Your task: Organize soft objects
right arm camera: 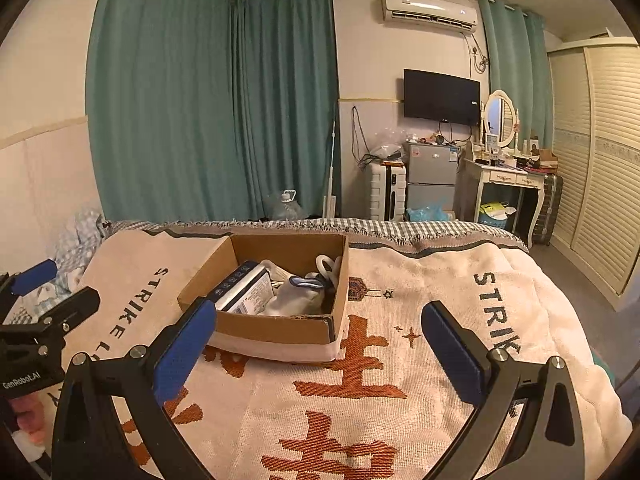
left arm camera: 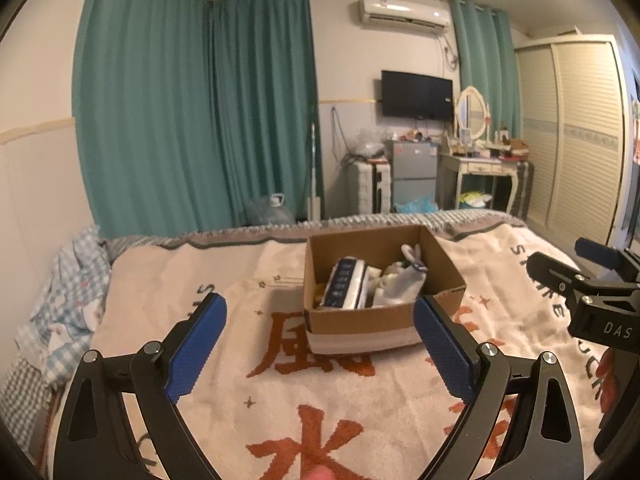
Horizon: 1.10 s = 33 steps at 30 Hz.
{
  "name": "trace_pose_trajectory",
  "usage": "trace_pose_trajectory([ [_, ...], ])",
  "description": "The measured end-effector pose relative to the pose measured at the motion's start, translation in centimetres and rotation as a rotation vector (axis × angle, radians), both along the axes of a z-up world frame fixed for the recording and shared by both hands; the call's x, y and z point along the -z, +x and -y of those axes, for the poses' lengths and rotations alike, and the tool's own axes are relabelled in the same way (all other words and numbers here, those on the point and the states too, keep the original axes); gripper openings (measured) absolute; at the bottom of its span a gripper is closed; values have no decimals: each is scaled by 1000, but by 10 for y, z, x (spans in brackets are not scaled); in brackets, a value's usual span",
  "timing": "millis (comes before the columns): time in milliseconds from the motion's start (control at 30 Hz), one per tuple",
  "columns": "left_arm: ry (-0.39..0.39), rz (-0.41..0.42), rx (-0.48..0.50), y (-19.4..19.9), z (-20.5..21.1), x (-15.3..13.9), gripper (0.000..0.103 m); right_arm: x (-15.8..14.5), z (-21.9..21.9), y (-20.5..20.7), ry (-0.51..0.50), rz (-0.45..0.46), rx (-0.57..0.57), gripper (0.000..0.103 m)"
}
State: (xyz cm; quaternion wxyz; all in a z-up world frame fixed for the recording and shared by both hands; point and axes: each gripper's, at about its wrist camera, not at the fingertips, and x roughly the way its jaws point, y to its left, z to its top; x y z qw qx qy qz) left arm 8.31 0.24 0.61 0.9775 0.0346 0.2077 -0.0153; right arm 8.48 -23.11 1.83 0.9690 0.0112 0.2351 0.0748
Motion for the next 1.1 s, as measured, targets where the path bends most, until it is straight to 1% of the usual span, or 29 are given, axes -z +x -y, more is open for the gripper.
trace_pose_trajectory([
  [133,-10,-4,-1,2,0,1,96,1,-1,2,-2,-10,-12,103],
  [467,16,2,8,1,7,-1,96,6,-4,6,-8,-26,-19,103],
  [800,4,6,3,1,6,-3,96,8,-3,6,-3,-31,-15,103],
  [1100,16,4,2,2,7,-3,96,11,-6,7,-4,-39,-18,103],
])
